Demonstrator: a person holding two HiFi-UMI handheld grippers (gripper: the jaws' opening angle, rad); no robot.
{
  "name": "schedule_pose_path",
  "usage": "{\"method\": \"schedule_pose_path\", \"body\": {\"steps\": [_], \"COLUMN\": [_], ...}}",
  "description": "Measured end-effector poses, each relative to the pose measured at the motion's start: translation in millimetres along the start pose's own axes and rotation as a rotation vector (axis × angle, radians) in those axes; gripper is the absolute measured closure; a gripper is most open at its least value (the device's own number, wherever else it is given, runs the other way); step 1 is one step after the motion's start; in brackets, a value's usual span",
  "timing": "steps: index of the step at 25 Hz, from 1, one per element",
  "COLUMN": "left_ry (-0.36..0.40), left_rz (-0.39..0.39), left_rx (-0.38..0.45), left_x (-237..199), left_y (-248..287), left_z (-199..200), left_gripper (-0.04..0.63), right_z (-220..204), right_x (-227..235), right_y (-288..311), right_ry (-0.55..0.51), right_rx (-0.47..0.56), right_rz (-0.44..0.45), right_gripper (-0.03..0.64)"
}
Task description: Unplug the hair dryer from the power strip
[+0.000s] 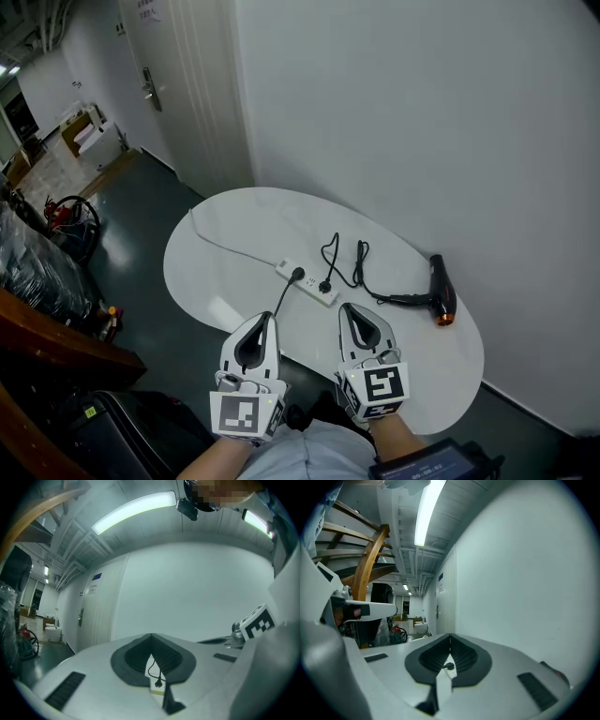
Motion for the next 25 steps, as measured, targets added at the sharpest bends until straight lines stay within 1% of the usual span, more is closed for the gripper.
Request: {"method": "schedule_pose_path", "body": {"steps": [4,6,8,11,14,20,25], "left_ry": [-0.004,-0.023,-0.035,-0.024,-0.074,-0.08,-0.098], "left_rz": [-0.015,-0.017,-0.013,-0.024,-0.028,-0.051,-0.051], "left_rx": [-0.042,-0.055,-0.059,-0.065,-0.066,-0.072,-0.108], "left_x": [-2,-5,-8,-14,-16,-22,-32], "left_y": [10,19,30,47,62,87,99], "left_z": [-12,-17,-20,-21,-20,-26,-39], "left_gripper": [0.598,0.598,0.598,0.598,0.598,0.597,0.598], "right_z": [-11,-16,-19,-22,-23,-30,-42], "right_x": [8,12,13,15,19,26,25], "right_y": [13,23,34,50,61,78,93], "right_ry": [0.014,0.026,0.033,0.042,0.055,0.056,0.051], "right_rx": [-0.03,-0.035,-0.037,-0.043,-0.05,-0.072,-0.102], "right_rz": [-0.013,-0.012,-0.004,0.003,-0.004,-0.013,-0.009], "right_gripper": [0.615,0.615,0.615,0.615,0.615,0.615,0.615]}}
Point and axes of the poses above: the fingertips, and each gripper's own axes: y forward along the fingers, x to its right, z out of its top, the point moved 2 cm from there along -y, backward along the fingers, and after that the axes turned 12 degrees about -z, right-handed, at the moved point
